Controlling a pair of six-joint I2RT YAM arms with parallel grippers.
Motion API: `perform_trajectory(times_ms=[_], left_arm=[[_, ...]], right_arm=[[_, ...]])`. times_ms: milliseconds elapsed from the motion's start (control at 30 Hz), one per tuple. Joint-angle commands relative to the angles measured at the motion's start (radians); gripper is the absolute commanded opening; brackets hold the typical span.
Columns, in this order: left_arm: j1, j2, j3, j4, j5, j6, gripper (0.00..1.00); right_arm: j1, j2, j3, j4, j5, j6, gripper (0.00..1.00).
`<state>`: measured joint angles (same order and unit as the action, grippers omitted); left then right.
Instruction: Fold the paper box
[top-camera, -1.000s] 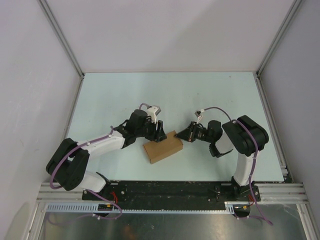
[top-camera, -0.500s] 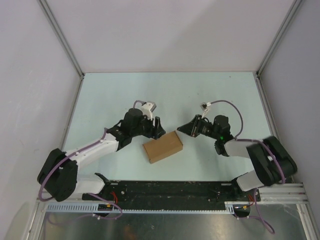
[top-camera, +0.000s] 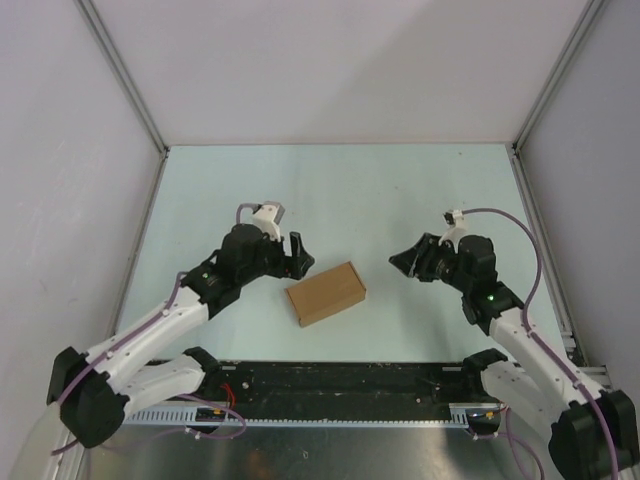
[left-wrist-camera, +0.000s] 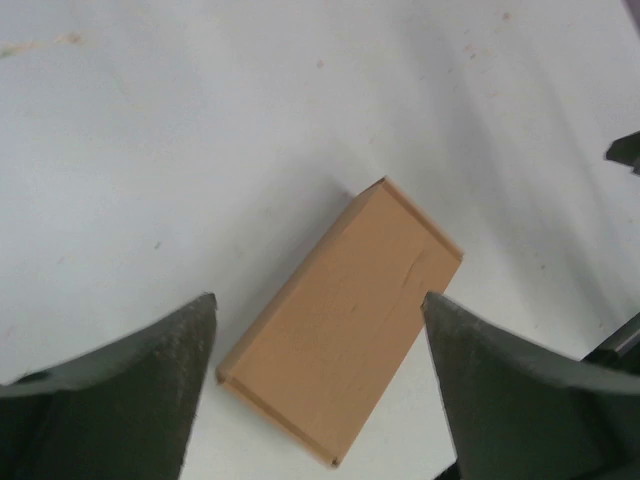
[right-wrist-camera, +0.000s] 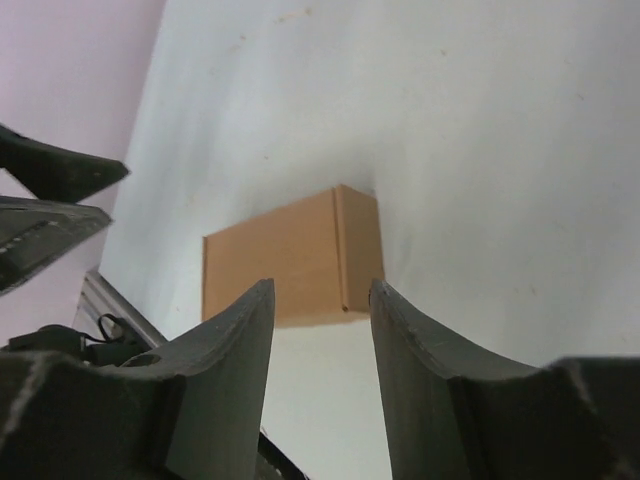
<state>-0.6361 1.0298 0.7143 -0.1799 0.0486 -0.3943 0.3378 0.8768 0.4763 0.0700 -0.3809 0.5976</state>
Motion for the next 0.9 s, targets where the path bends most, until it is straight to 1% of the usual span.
perform_trajectory(times_ms=[0, 33, 100, 133, 200, 233, 267, 300, 400, 467, 500, 600, 767, 867], left_arm=[[0.007, -0.117, -0.036, -0.12, -0.137, -0.057, 0.93], [0.006, -0.14, -0.047, -0.136, -0.166, -0.064, 0.94], [0.007, -0.204, -0.065, -0.182, -0.193, -0.077, 0.98], [0.009, -0.224, -0.068, -0.197, -0.219, -0.081, 0.99], [0.009, -0.276, -0.079, -0.234, -0.243, -0.106, 1.0], [0.009, -0.287, -0.082, -0.243, -0.248, -0.11, 1.0], [0.009, -0.299, -0.084, -0.265, -0.268, -0.118, 1.0], [0.009, -0.315, -0.084, -0.277, -0.282, -0.141, 1.0], [0.009, -0.313, -0.076, -0.334, -0.345, -0.175, 1.0], [0.009, -0.309, -0.072, -0.374, -0.381, -0.19, 1.0], [0.009, -0.306, -0.07, -0.381, -0.386, -0.204, 1.0], [0.009, -0.316, -0.075, -0.394, -0.4, -0.219, 1.0], [0.007, -0.398, -0.095, -0.395, -0.42, -0.229, 1.0], [0.009, -0.445, -0.105, -0.405, -0.424, -0.218, 1.0]], right_arm=[[-0.013, -0.094, 0.024, -0.272, 0.079, -0.016, 0.51], [-0.013, -0.137, 0.024, -0.326, 0.105, -0.012, 0.56], [-0.016, -0.211, 0.022, -0.401, 0.154, 0.008, 0.61], [-0.016, -0.237, 0.024, -0.424, 0.169, 0.016, 0.68], [-0.016, -0.274, 0.025, -0.49, 0.218, 0.042, 0.77], [-0.017, -0.31, 0.027, -0.515, 0.241, 0.053, 0.89], [-0.017, -0.326, 0.027, -0.536, 0.261, 0.07, 0.95], [-0.016, -0.338, 0.027, -0.574, 0.295, 0.099, 1.0], [-0.014, -0.375, 0.027, -0.651, 0.37, 0.148, 1.0], [-0.011, -0.391, 0.031, -0.662, 0.379, 0.188, 1.0], [-0.011, -0.395, 0.033, -0.688, 0.445, 0.208, 1.0], [-0.011, -0.412, 0.045, -0.728, 0.531, 0.249, 1.0], [-0.013, -0.404, 0.045, -0.751, 0.612, 0.292, 1.0], [-0.013, -0.395, 0.044, -0.754, 0.628, 0.295, 1.0]])
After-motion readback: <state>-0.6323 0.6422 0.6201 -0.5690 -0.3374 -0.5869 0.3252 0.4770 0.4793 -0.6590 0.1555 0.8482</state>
